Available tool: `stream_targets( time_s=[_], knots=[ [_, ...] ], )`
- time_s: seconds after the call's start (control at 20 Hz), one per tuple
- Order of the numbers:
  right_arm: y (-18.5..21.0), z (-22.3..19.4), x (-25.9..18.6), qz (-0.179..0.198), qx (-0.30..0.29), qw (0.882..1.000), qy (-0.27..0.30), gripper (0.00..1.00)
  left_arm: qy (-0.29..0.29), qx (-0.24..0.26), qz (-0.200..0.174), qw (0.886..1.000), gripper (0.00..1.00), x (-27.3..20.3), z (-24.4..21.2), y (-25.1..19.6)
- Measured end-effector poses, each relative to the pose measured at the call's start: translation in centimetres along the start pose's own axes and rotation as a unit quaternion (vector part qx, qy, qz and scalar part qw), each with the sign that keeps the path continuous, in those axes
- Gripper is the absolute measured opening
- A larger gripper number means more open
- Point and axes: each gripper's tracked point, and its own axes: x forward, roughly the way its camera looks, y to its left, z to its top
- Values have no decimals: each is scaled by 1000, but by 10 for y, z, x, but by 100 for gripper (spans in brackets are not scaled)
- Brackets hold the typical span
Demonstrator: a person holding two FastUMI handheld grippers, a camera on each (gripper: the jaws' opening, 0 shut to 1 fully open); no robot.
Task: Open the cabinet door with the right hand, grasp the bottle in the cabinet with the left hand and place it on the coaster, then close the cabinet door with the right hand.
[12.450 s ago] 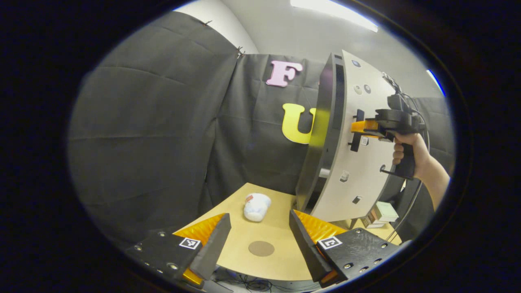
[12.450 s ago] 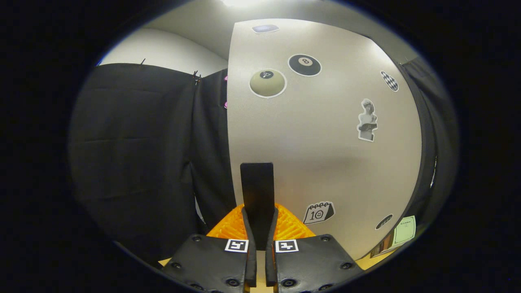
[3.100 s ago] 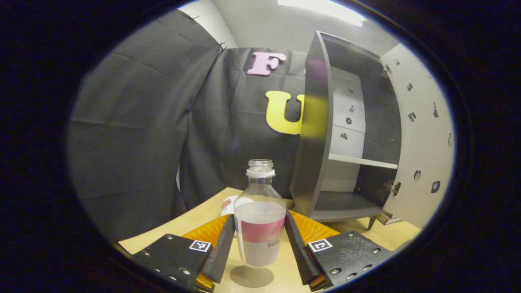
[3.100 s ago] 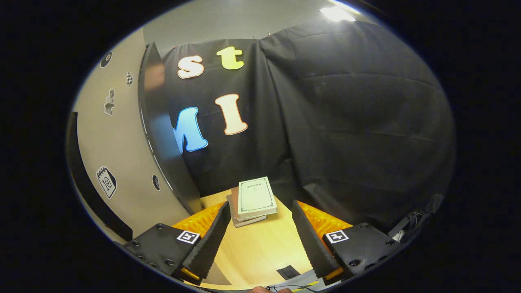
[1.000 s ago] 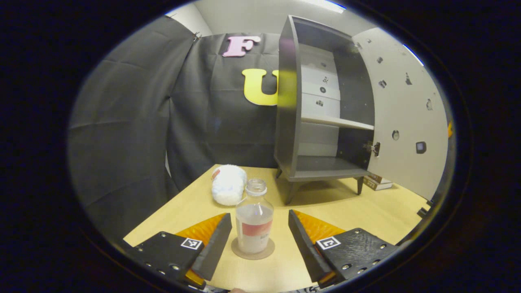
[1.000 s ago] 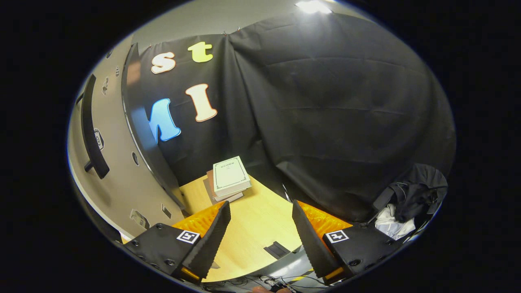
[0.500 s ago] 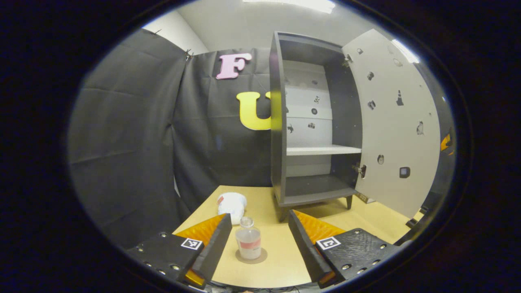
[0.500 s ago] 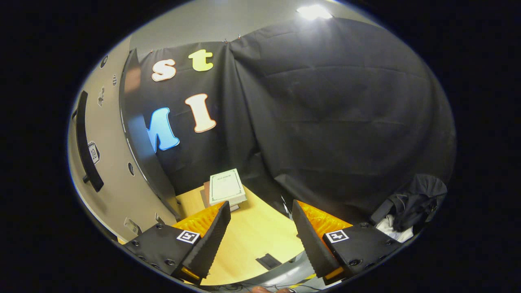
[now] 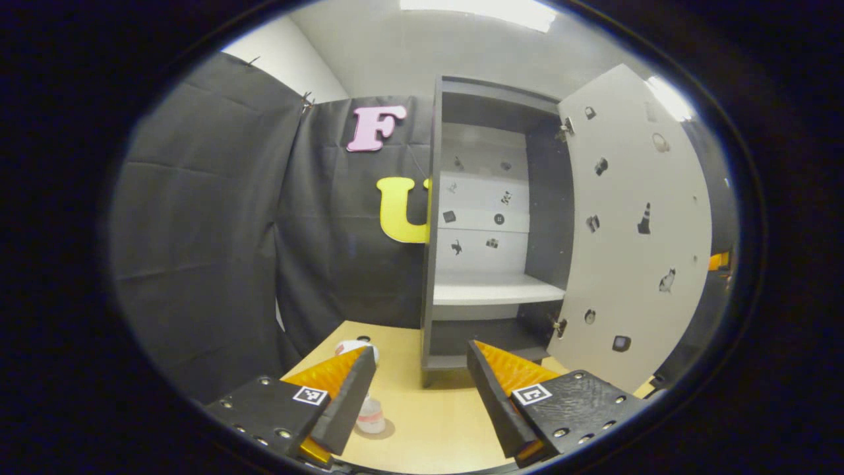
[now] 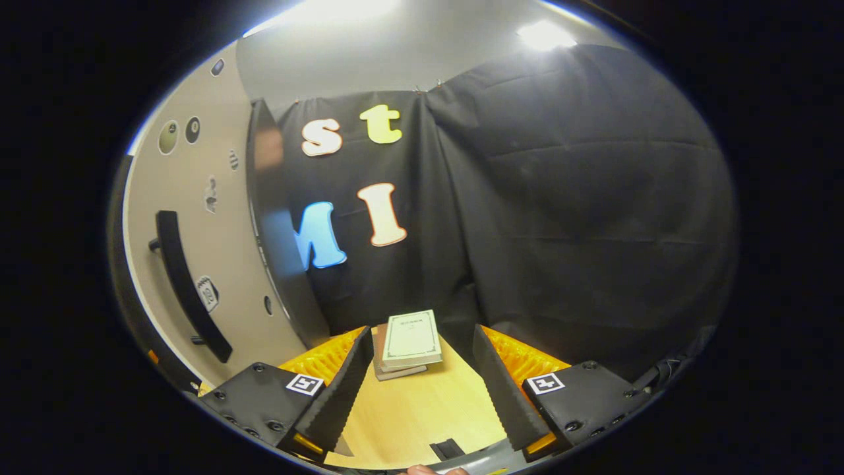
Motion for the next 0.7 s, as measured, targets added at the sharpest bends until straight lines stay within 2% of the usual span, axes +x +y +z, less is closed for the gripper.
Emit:
stream_targets(
  time_s=[0.05,0.1,0.15,0.2,0.25,0.3,0.35,0.45,0.5,0.55,0.6,0.7],
  knots=[
    [11,6,-2,20,2,1000,-3,93,8,6,9,1000,85,-2,6,-2],
    [23,12,-2,45,4,999,-5,96,15,12,23,1000,84,-7,10,1],
    [35,14,0,66,2,998,-5,93,20,12,30,999,86,-11,15,0],
    [44,18,1,88,-4,996,-7,96,25,7,32,999,84,-14,19,-4],
    [54,24,1,108,-12,994,-9,93,29,1,37,999,86,-19,23,-7],
    [65,28,3,129,-20,991,-11,96,30,-4,43,999,85,-24,26,-8],
    [73,32,3,147,-31,989,-14,95,29,-6,51,998,85,-30,28,-6],
    [84,38,2,175,-41,984,-19,92,26,-8,70,997,84,-40,32,-4],
    [91,42,1,187,-39,981,-23,96,25,-10,73,997,84,-44,34,-4],
    [96,46,-1,195,-38,980,-25,96,24,-11,74,997,87,-47,33,-5],
    [99,47,0,199,-42,979,-25,92,25,-11,77,997,86,-45,32,-4],
    [107,45,-5,208,-52,977,-15,92,27,-13,76,997,84,-36,29,-1]
  ],
)
